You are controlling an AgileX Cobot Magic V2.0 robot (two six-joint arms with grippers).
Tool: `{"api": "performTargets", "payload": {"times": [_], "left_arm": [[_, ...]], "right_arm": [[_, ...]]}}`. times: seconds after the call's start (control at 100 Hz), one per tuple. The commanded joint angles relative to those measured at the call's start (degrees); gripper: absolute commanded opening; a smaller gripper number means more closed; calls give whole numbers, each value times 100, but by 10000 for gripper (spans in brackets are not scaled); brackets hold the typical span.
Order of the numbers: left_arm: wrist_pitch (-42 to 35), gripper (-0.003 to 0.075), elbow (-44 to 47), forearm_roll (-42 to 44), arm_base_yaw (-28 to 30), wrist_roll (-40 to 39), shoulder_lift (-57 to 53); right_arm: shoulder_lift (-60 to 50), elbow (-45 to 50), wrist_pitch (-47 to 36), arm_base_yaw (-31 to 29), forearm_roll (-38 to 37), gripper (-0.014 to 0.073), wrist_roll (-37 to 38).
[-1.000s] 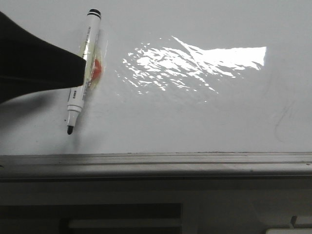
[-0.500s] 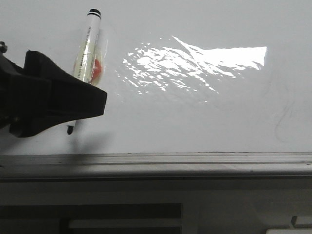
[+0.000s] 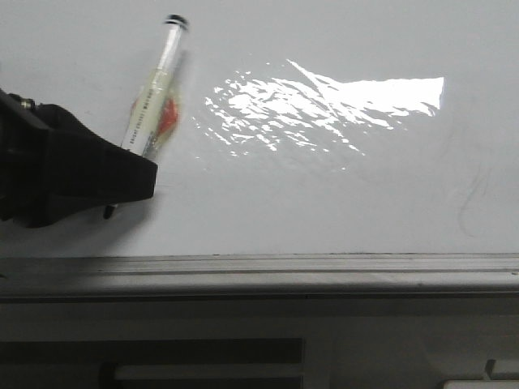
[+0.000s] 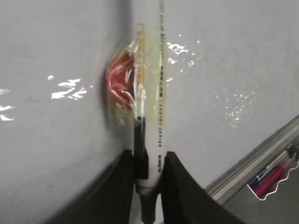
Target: Write number 9 on whiteboard
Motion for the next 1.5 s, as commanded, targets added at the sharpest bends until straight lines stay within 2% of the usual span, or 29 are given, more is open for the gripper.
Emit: {"api": "performTargets", "payload": {"times": [0.0, 0.15, 0.3, 0.4, 0.54, 0.63, 0.81, 1.07, 1.14, 1.28, 1.39, 1.49], "left_arm": [[-534, -8, -175, -18, 11, -32, -62], [-534, -20, -175, 74, 11, -7, -74], [-523, -20, -175, 902, 11, 19, -138], [-483, -20, -175, 1670, 11, 30, -220], [-470, -20, -175, 3018, 11, 30, -337], [-469, -20, -175, 4066, 11, 30, -341], [-673, -20, -175, 4842, 11, 30, -341], [-725, -20, -175, 4916, 11, 30, -341], [-725, -20, -175, 4916, 11, 30, -341], [-725, -20, -175, 4916, 11, 30, -341], [-679, -20, -175, 4916, 11, 30, -341], [-679, 1, -175, 4916, 11, 30, -341]], "right_arm": [[162, -173, -355, 237, -14, -61, -24], [698, -520, -243, 876, 22, -61, -160], [1664, -1142, 20, 1583, 338, -41, -498], [2246, -1509, 35, 2132, 828, 61, -850], [2933, -1983, -16, 2997, 915, 299, -901], [3367, -2275, -39, 3514, 915, 359, -901], [4048, -2737, -159, 4033, 915, 355, -901], [4835, -3213, -212, 4384, 915, 343, -901], [4973, -3246, -212, 4396, 917, 288, -901], [5066, -3255, -252, 4396, 917, 76, -901], [5066, -3255, -406, 4396, 917, -56, -901], [5066, -3255, -447, 4396, 917, -69, -901]]}}
